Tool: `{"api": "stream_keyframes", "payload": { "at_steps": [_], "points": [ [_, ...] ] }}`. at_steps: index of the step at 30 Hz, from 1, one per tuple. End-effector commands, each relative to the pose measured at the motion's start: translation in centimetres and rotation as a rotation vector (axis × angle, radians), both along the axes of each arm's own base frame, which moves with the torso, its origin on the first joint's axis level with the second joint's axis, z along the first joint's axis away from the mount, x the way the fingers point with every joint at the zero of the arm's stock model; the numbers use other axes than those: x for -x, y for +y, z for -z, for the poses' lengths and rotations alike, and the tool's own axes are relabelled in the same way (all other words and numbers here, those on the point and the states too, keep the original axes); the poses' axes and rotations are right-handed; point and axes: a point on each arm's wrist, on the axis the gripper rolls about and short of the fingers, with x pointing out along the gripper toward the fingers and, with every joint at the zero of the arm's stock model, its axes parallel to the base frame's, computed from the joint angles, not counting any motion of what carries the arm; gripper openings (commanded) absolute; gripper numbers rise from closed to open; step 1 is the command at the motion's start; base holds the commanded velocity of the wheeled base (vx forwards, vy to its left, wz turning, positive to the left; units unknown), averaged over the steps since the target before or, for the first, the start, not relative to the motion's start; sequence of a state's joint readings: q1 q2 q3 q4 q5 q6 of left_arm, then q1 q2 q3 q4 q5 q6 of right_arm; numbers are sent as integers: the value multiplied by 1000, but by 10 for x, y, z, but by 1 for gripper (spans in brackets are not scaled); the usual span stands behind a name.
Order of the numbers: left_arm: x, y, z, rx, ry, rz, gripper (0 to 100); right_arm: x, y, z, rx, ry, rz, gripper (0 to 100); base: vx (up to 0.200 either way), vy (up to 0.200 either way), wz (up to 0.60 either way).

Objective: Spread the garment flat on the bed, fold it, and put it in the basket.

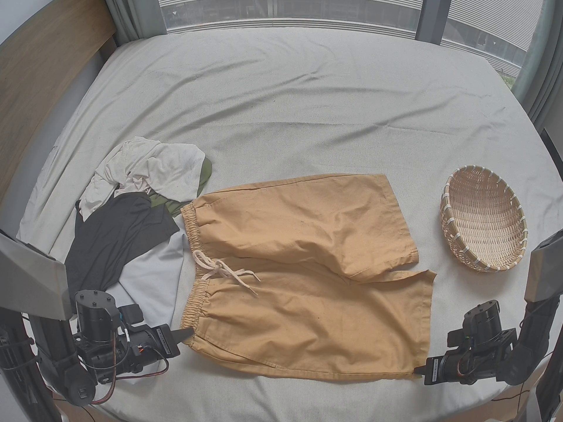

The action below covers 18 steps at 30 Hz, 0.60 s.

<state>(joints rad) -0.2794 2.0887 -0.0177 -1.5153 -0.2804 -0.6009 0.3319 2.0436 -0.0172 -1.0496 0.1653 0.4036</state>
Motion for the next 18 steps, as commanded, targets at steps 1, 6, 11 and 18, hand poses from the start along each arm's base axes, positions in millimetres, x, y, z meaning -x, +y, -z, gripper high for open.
{"api": "stream_keyframes", "payload": {
  "at_steps": [1,6,11,18],
  "points": [
    [8,2,-1,-11,38,9,0,13,1,-29,-35,-95,-28,0,0,0,0],
    [15,7,9,-98,127,44,0,22,-3,-31,-8,-59,-41,0,0,0,0],
    [20,13,15,-163,183,68,0,24,-4,-28,10,-27,-55,0,0,0,0],
    [25,18,12,-173,200,93,0,28,0,-23,31,24,-93,0,0,0,0]
  ]
}}
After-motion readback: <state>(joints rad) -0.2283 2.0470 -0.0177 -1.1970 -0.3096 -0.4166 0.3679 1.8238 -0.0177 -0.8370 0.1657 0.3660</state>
